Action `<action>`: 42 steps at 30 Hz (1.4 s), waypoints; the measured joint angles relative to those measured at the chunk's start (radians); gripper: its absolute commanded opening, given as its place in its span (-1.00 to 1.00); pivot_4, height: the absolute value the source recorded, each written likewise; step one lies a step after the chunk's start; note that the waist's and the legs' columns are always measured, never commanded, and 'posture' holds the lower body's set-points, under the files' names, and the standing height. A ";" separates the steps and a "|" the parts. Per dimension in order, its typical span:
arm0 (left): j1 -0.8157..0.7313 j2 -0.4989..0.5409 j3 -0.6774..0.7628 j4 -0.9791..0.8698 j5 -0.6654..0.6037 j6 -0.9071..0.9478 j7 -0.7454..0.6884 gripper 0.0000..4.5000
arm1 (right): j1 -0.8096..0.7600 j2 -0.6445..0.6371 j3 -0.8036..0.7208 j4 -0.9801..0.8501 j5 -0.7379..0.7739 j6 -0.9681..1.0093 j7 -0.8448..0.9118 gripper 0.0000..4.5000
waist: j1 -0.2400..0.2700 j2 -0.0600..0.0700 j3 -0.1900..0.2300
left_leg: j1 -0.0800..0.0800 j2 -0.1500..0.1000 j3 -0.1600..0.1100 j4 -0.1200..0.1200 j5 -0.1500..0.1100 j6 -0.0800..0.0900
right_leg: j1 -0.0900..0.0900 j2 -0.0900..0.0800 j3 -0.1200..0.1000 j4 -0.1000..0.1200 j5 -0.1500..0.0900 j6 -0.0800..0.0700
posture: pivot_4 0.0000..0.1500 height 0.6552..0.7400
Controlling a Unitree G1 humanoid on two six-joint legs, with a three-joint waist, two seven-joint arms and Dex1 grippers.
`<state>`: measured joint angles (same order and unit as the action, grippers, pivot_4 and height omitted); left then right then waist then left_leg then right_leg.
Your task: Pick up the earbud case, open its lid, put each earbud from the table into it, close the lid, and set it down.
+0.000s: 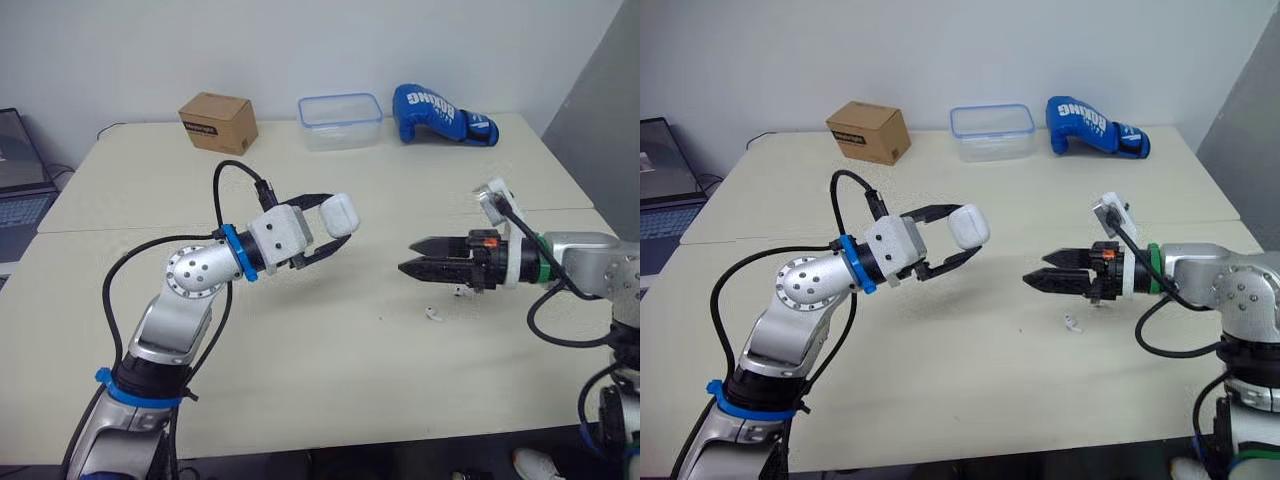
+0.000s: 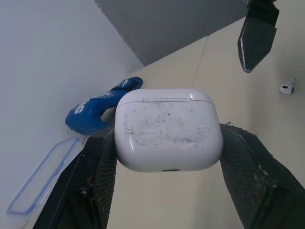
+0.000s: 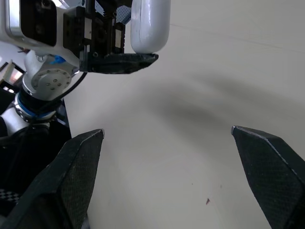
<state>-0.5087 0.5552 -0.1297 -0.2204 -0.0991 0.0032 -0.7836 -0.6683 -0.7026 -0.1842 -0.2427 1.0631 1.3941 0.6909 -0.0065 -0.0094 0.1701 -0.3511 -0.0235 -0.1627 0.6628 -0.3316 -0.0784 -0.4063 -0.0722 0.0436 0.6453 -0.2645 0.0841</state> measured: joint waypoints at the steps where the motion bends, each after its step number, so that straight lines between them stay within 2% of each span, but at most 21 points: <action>1: -0.006 0.000 -0.002 0.005 0.002 -0.018 -0.014 0.23 | -0.018 0.011 -0.008 0.015 0.021 0.025 -0.015 1.00 | -0.001 0.000 0.000 | -0.001 0.000 0.000 0.000 0.000 0.000 | 0.000 0.000 0.000 0.000 0.000 0.000 | 1.00 1.00; 10: -0.054 0.009 -0.040 0.049 0.008 -0.180 -0.123 0.23 | -0.121 0.073 -0.028 0.100 0.100 0.136 -0.073 1.00 | -0.004 0.000 0.000 | -0.002 0.000 0.000 0.001 0.000 0.000 | -0.001 0.000 0.000 0.001 0.000 0.000 | 1.00 1.00; 18: -0.101 -0.014 -0.083 0.078 0.034 -0.274 -0.147 0.23 | -0.181 0.158 -0.031 0.165 0.108 0.170 -0.130 1.00 | -0.017 0.000 0.000 | -0.003 0.000 -0.001 0.002 0.000 0.000 | -0.001 0.000 0.000 0.001 0.000 0.000 | 1.00 1.00; 36: -0.133 -0.034 -0.102 0.116 0.056 -0.303 -0.145 0.23 | -0.211 0.202 -0.052 0.199 0.130 0.212 -0.171 1.00 | -0.026 0.001 0.000 | -0.002 0.000 -0.001 0.002 0.000 0.000 | -0.002 0.000 0.000 0.003 0.000 0.000 | 1.00 1.00; 37: -0.133 -0.034 -0.102 0.117 0.057 -0.303 -0.145 0.23 | -0.211 0.203 -0.052 0.199 0.130 0.212 -0.172 0.84 | -0.026 0.001 0.000 | -0.002 0.000 -0.001 0.002 0.000 0.000 | -0.002 0.000 0.000 0.003 0.000 0.000 | 1.00 1.00; 39: -0.133 -0.034 -0.102 0.117 0.058 -0.302 -0.144 0.23 | -0.211 0.205 -0.054 0.199 0.133 0.212 -0.175 0.67 | -0.026 0.001 0.000 | -0.002 0.000 -0.001 0.002 0.000 0.000 | -0.002 0.000 0.000 0.003 0.000 0.000 | 1.00 1.00; 42: -0.136 -0.034 -0.102 0.119 0.058 -0.301 -0.143 0.23 | -0.211 0.213 -0.060 0.199 0.138 0.212 -0.184 0.18 | -0.026 0.001 0.000 | -0.002 0.000 -0.001 0.002 0.000 0.000 | -0.002 0.000 0.000 0.003 0.000 0.000 | 1.00 1.00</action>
<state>-0.6448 0.5212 -0.2313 -0.1009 -0.0410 -0.2979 -0.9271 -0.8794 -0.4900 -0.2447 -0.0437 1.2012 1.6065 0.5073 -0.0330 -0.0087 0.1698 -0.3535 -0.0240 -0.1636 0.6647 -0.3313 -0.0780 -0.4083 -0.0721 0.0434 0.6484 -0.2643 0.0842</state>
